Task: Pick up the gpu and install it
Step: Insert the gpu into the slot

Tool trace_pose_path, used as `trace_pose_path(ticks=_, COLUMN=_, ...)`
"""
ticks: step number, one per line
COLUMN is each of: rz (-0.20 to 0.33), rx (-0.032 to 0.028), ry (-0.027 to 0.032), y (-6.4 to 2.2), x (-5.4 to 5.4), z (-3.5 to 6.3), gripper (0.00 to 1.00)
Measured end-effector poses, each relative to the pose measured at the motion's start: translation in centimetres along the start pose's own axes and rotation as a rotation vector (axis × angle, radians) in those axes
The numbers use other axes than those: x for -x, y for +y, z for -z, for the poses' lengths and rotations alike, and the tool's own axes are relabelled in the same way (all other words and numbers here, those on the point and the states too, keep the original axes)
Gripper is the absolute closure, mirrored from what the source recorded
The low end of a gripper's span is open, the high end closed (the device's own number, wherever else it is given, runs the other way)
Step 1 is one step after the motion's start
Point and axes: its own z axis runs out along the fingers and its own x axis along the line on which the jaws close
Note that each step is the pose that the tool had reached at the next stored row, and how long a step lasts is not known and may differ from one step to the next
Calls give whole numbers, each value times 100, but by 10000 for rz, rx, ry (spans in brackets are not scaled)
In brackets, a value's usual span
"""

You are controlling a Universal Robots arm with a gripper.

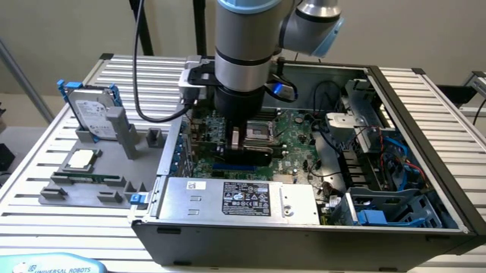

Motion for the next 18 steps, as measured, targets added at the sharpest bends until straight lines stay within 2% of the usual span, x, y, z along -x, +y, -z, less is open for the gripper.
trace_pose_path(ticks=6, rz=0, rx=1, ry=1, y=20, x=11, z=-13, gripper=73)
trace_pose_path(ticks=18, rz=0, rx=1, ry=3, y=24, x=31, z=-100, gripper=73)
